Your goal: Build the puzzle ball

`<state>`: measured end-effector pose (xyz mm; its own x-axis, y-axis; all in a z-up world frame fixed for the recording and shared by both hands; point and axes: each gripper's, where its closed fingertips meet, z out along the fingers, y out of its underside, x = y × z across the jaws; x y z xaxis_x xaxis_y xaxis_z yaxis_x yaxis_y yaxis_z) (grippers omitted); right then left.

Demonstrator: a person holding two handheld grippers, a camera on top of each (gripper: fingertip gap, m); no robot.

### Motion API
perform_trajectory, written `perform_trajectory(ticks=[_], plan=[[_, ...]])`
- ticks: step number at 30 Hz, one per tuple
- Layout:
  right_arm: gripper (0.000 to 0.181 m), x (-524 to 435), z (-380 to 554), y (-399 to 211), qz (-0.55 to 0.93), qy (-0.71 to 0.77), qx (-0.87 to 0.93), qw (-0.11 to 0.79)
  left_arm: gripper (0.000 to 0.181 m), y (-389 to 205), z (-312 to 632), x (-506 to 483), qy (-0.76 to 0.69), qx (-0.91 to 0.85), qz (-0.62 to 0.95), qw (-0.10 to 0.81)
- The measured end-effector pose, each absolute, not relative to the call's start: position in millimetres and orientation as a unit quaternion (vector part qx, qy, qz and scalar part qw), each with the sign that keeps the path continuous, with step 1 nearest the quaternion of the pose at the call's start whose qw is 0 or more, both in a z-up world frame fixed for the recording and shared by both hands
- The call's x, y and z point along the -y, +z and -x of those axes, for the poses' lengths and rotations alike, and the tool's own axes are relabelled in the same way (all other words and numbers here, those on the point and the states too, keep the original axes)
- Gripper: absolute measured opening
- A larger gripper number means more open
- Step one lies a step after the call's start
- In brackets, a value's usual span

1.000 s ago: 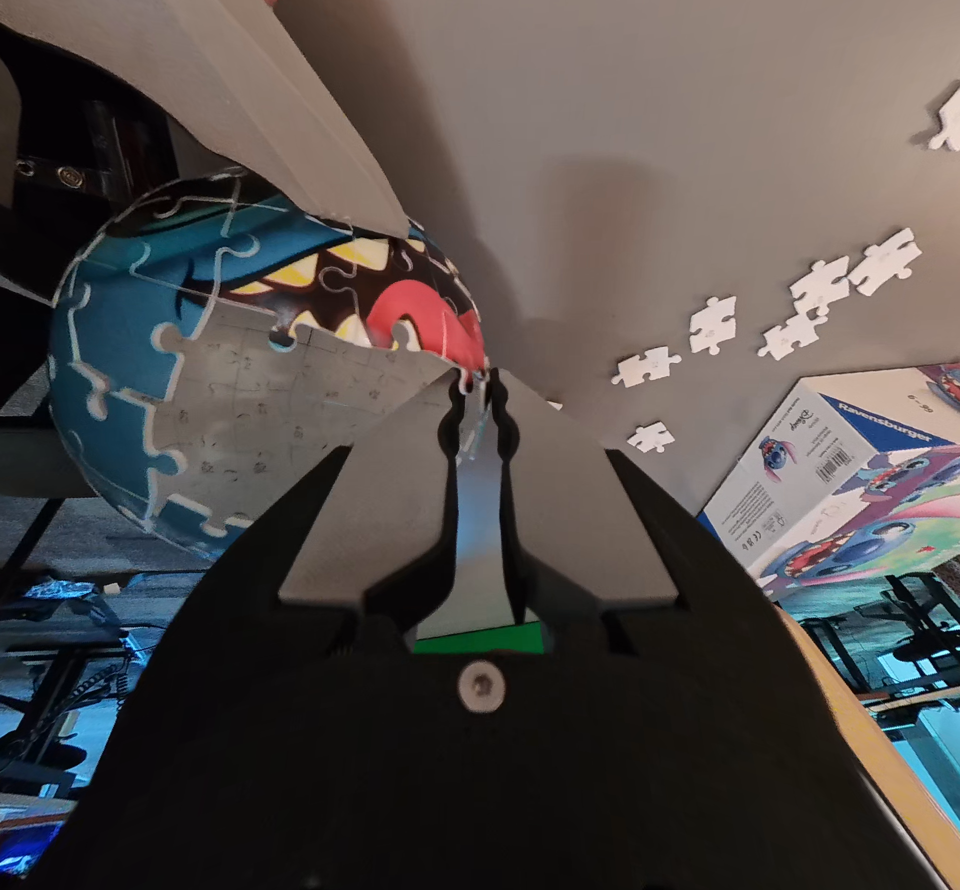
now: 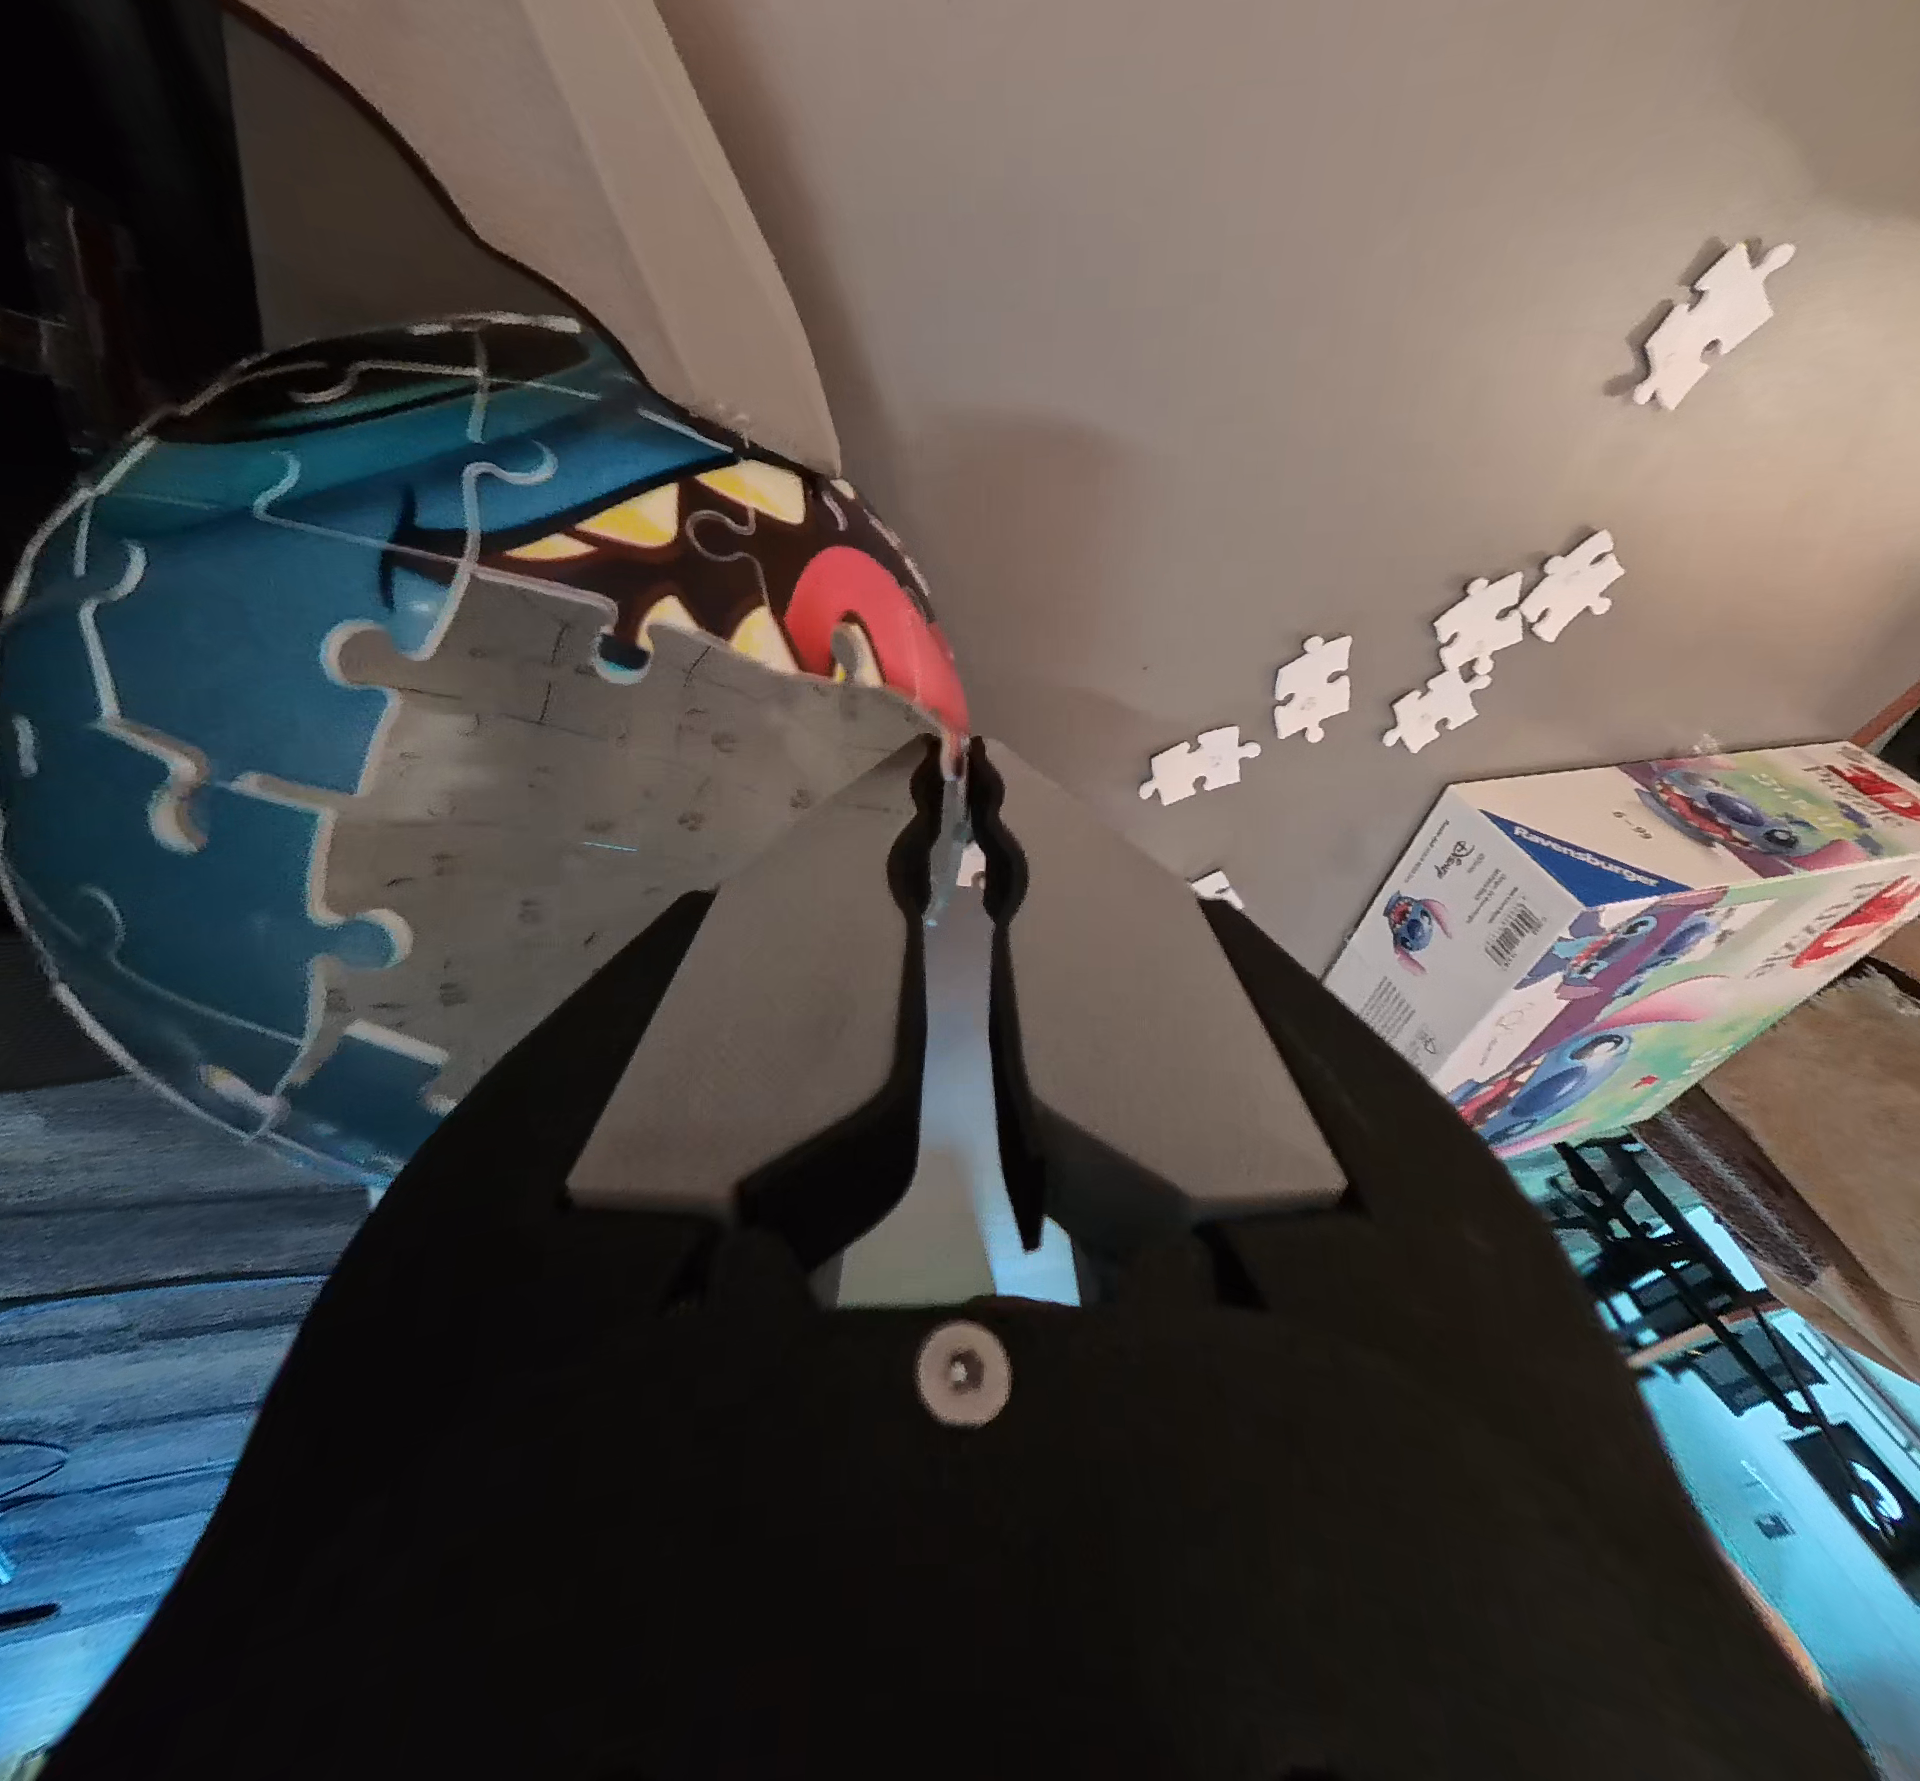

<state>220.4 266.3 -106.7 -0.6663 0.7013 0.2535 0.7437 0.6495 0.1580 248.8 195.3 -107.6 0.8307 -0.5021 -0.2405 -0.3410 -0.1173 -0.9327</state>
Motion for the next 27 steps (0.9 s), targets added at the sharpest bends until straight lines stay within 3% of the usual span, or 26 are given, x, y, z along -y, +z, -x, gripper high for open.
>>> perform_trajectory(ticks=[27], plan=[[0.0, -264.6, -221.8, -105.3, 0.387, -0.135, 0.908, 0.088, 0.107, -108.2, -250.5, -195.2, -0.064, -0.288, 0.742, 0.603]])
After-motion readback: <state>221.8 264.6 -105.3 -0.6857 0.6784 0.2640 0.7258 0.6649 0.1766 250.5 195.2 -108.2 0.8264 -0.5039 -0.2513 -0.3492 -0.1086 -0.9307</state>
